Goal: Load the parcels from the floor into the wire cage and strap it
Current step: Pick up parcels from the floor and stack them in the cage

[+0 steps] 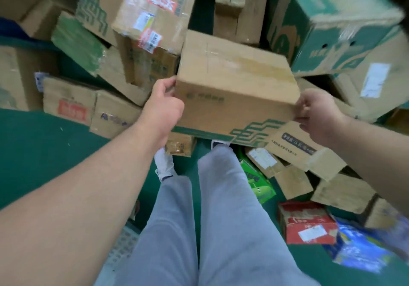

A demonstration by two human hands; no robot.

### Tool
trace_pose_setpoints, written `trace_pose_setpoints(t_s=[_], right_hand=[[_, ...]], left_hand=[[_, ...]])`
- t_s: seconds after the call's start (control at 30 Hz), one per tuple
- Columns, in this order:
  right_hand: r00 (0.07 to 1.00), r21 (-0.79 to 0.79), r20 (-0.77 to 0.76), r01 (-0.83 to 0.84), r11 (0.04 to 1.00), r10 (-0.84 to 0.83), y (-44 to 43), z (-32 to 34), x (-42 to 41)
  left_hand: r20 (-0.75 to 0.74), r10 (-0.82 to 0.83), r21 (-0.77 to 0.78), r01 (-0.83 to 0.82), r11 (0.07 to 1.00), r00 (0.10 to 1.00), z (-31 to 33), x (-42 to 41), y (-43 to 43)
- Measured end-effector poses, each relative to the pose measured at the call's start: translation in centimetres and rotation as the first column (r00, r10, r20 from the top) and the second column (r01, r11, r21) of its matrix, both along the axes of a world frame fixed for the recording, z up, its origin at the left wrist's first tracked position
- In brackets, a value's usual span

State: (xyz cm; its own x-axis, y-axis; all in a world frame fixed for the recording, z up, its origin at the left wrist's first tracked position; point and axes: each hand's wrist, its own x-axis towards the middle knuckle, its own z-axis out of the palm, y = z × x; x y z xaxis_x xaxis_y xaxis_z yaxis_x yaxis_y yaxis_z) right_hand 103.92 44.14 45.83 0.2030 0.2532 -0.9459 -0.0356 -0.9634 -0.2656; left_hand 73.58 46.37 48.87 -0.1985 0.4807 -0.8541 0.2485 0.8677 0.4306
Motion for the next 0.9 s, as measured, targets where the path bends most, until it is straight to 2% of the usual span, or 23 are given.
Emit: trace_pose_setpoints(t_s=[0.07,0.13,0.2,0.23,0.33,0.43,0.53,0.7,0.8,0.9], right_hand=[[0.992,0.081,-0.043,0.119,0.990,-0.116,1.7,4.8,0.8],[0.960,0.176,-0.140,0.264,0.948,-0.242,3.6,8.3,1.3],[0.917,0.209,-0.216,0.379,0.902,-0.335,4.6,10.8,0.9],[0.920,0.201,-0.232,0.363,0.910,-0.316,4.8,11.7,0.3],[0.952,0.132,-0.295,0.123,0.984,-0.079,4.1,14.6,-3.5],[0.946,0.083,-0.312,-0.069,0.994,0.092,2.2,17.6,-6.8],[0.936,0.053,-0.278,-0.208,0.977,0.215,-1.8,20.4,-10.3],[0.849,0.146,-0.274,-0.428,0.892,0.452,-12.9,23.8,-19.8],[0.802,0.248,-0.254,-0.486,0.838,0.540,-21.6,25.5,-25.6],[0.723,0.297,-0.278,-0.561,0.773,0.632,-29.5,27.1,-30.3]], left_hand=[[0.115,0.125,0.144,-0.141,0.979,0.985,4.6,-1.1,1.0],[0.266,0.249,0.226,-0.311,0.923,0.931,8.2,-2.6,2.3],[0.340,0.320,0.174,-0.394,0.902,0.884,11.2,-4.2,2.8],[0.336,0.317,0.105,-0.370,0.923,0.887,12.5,-4.6,2.7],[0.241,0.226,-0.025,-0.227,0.974,0.944,14.9,-5.6,-0.5],[0.171,0.347,-0.045,-0.345,0.938,0.922,16.1,-9.2,-7.3],[0.237,0.540,-0.047,-0.546,0.836,0.807,18.1,-14.5,-15.7],[0.290,0.600,0.046,-0.638,0.769,0.745,21.9,-19.9,-32.3],[0.279,0.706,0.086,-0.749,0.657,0.651,22.9,-22.3,-43.0],[0.295,0.801,0.119,-0.852,0.510,0.521,24.3,-23.3,-53.7]])
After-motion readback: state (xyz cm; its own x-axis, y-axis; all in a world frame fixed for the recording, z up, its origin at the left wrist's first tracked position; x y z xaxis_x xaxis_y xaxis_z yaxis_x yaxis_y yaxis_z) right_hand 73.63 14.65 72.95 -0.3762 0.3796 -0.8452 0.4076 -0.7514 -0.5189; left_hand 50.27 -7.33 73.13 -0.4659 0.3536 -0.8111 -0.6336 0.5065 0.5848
